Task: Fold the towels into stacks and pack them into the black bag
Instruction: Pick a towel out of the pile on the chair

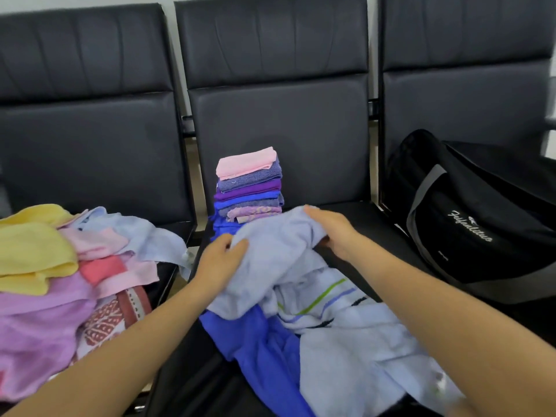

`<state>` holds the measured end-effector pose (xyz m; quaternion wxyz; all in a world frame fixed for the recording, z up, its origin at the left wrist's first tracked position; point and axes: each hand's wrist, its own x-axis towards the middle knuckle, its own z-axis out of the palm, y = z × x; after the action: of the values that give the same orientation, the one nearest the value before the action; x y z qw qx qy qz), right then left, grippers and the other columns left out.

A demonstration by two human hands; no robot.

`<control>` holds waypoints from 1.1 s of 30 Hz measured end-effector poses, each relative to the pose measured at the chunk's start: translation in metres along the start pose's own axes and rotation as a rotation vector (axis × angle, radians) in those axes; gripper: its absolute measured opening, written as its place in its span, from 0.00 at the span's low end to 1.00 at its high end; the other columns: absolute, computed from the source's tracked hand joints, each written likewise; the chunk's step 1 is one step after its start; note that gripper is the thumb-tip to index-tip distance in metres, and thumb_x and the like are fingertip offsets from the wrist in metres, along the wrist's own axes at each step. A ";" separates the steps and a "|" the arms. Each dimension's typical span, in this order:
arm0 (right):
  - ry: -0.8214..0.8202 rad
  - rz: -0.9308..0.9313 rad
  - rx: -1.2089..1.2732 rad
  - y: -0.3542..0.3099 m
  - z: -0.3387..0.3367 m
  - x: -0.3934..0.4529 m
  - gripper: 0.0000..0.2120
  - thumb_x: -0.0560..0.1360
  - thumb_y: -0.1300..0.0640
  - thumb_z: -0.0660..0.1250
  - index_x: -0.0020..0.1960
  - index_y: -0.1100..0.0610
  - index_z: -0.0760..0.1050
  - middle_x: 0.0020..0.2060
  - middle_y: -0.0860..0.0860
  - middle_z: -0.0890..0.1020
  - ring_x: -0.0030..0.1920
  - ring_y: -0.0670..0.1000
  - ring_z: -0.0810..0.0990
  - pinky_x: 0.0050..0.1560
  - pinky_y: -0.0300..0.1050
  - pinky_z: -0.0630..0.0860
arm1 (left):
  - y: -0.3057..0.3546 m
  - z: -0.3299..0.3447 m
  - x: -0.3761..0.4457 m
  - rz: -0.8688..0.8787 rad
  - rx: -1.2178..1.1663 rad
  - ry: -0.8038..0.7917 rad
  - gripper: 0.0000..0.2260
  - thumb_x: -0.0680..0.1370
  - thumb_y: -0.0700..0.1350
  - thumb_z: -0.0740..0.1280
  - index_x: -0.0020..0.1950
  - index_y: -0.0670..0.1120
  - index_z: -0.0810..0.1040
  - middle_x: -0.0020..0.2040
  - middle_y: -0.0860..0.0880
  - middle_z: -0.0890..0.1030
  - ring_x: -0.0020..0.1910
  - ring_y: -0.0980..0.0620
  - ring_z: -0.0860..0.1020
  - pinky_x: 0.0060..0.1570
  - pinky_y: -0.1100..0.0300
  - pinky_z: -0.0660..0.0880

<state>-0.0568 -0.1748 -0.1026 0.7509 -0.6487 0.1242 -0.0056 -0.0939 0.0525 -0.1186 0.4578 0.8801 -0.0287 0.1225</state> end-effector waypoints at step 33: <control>-0.161 -0.437 -1.168 0.040 -0.022 -0.079 0.18 0.74 0.43 0.68 0.59 0.52 0.77 0.50 0.48 0.77 0.55 0.47 0.75 0.55 0.40 0.72 | -0.035 -0.023 -0.040 0.031 0.330 -0.036 0.18 0.74 0.50 0.70 0.62 0.46 0.76 0.58 0.44 0.77 0.59 0.45 0.74 0.60 0.53 0.69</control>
<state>-0.1440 -0.1764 -0.1305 0.2613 -0.9606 -0.0857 -0.0416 -0.1317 0.0887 -0.1434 0.3045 0.9448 -0.0301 0.1171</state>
